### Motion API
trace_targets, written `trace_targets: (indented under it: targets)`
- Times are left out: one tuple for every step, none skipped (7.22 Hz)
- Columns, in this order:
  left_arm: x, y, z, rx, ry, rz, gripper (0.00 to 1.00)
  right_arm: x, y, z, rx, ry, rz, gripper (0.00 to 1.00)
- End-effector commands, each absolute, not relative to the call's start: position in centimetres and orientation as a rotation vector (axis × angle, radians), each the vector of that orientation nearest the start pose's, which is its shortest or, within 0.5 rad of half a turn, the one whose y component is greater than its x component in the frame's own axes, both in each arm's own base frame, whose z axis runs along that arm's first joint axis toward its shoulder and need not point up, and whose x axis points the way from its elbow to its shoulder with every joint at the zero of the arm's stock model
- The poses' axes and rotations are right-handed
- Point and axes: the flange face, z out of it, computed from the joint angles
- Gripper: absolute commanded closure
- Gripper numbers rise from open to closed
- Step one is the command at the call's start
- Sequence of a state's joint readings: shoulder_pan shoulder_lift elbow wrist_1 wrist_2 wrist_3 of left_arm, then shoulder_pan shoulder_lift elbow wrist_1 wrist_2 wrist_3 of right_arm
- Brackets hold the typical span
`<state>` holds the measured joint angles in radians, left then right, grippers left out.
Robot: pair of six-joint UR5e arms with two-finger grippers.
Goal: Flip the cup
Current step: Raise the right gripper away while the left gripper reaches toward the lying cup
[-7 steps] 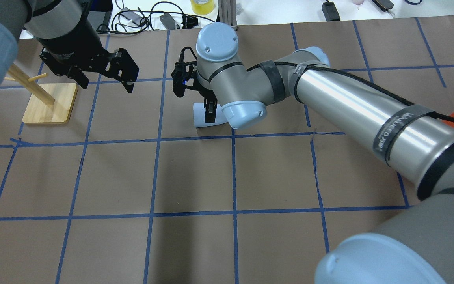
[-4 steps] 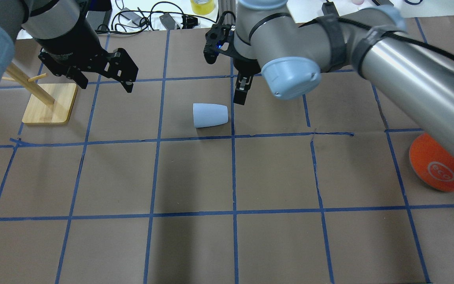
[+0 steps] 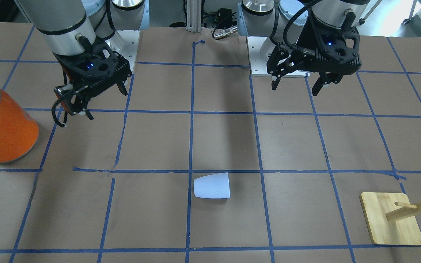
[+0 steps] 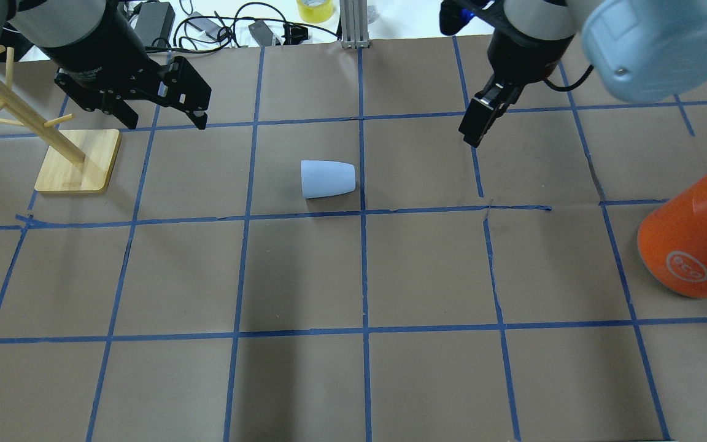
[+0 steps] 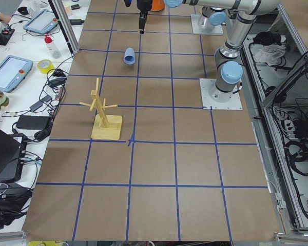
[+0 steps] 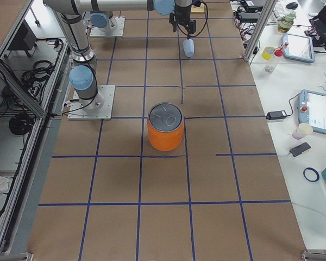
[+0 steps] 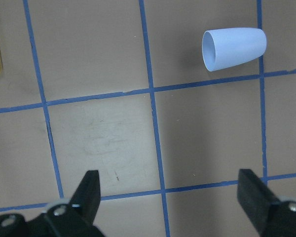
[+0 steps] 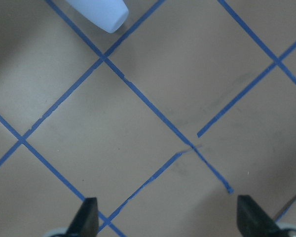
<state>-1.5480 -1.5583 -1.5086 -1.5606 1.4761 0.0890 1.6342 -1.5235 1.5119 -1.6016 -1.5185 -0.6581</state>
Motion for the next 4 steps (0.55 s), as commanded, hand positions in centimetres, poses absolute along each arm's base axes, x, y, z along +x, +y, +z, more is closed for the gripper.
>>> trace_targets:
  targets:
    - [-10.1, -52.6, 49.5, -0.021, 3.398, -0.078, 0.00, 15.3, -49.5, 51.3, -0.595, 3.042, -0.085, 0.00]
    - [-10.1, -54.6, 47.4, -0.051, 3.513, -0.047, 0.00, 15.3, -49.9, 52.1, -0.364, 3.077, -0.169, 0.00]
    - [-10.0, -56.0, 44.2, -0.070, 3.537, 0.039, 0.00, 15.3, -50.2, 52.3, -0.133, 3.086, -0.209, 0.00]
    - [-10.4, -57.5, 41.0, -0.077, 3.622, 0.007, 0.00, 15.2, -50.2, 52.4, -0.081, 3.095, -0.209, 0.00]
